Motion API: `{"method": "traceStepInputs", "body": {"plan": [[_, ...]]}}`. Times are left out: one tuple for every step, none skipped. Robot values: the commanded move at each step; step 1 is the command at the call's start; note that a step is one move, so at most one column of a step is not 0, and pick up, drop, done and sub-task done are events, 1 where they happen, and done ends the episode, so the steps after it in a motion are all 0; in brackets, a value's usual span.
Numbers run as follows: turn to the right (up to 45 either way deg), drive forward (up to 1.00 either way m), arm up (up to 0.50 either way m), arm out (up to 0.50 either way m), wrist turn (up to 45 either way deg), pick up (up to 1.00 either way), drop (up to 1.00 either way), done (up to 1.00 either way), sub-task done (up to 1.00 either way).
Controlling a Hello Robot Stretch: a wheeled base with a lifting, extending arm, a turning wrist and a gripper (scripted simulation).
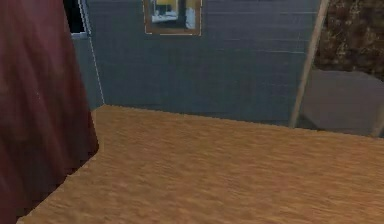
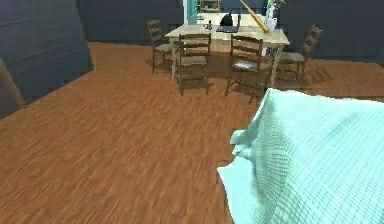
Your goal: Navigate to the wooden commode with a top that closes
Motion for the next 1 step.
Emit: {"method": "traceStepInputs", "body": {"plan": [[0.0,0.25,0.0,0.0,0.0,0.0,0.0,0.0,0.0]]}}
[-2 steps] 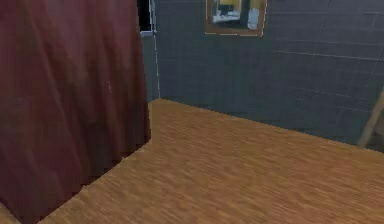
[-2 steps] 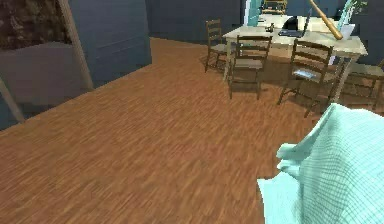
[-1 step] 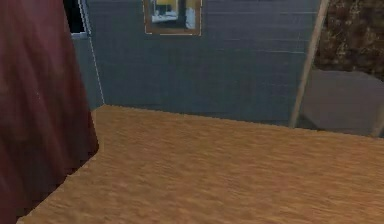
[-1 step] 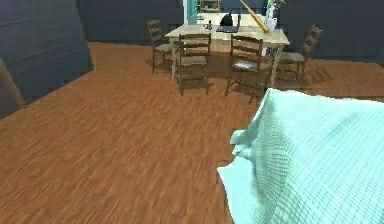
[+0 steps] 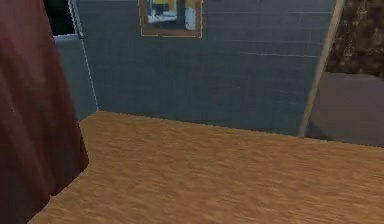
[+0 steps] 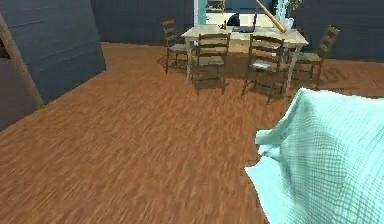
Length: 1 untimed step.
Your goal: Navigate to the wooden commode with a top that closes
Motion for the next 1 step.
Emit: {"method": "traceStepInputs", "body": {"plan": [[45.0,0.0,0.0,0.0,0.0,0.0,0.0,0.0,0.0]]}}
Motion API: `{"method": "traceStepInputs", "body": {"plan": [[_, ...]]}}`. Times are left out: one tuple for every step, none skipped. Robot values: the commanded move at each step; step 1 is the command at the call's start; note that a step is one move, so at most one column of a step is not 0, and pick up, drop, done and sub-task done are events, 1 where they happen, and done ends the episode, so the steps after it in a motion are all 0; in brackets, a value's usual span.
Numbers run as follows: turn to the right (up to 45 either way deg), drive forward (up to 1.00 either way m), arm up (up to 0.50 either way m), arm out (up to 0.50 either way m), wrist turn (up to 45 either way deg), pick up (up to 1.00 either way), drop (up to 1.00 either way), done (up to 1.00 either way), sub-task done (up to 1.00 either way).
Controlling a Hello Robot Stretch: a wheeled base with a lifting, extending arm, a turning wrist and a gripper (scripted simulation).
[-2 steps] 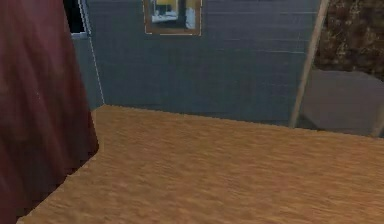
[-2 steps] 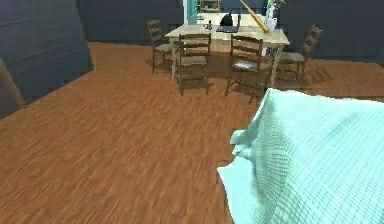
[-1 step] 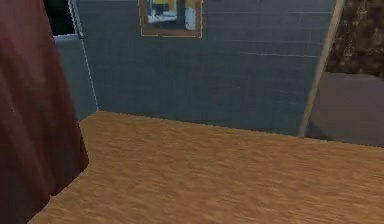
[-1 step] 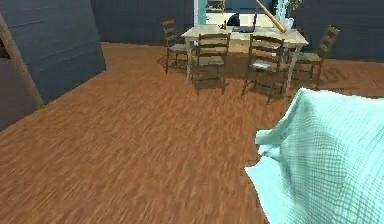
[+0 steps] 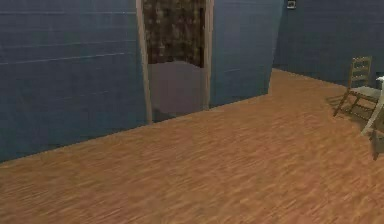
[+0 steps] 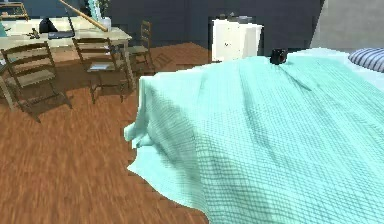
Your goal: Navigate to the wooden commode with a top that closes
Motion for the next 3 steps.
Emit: {"method": "traceStepInputs", "body": {"plan": [[24.0,0.0,0.0,0.0,0.0,0.0,0.0,0.0,0.0],[0.0,1.0,0.0,0.0,0.0,0.0,0.0,0.0,0.0],[3.0,0.0,0.0,0.0,0.0,0.0,0.0,0.0,0.0]]}}
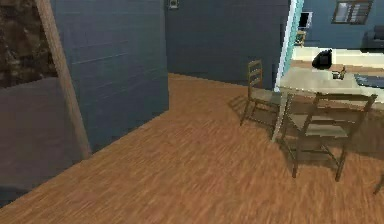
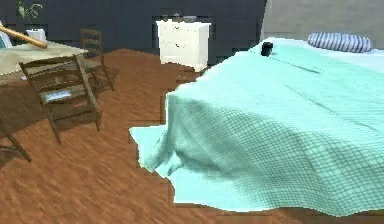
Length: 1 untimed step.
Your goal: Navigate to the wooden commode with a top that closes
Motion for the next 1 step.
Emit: {"method": "traceStepInputs", "body": {"plan": [[0.0,1.0,0.0,0.0,0.0,0.0,0.0,0.0,0.0]]}}
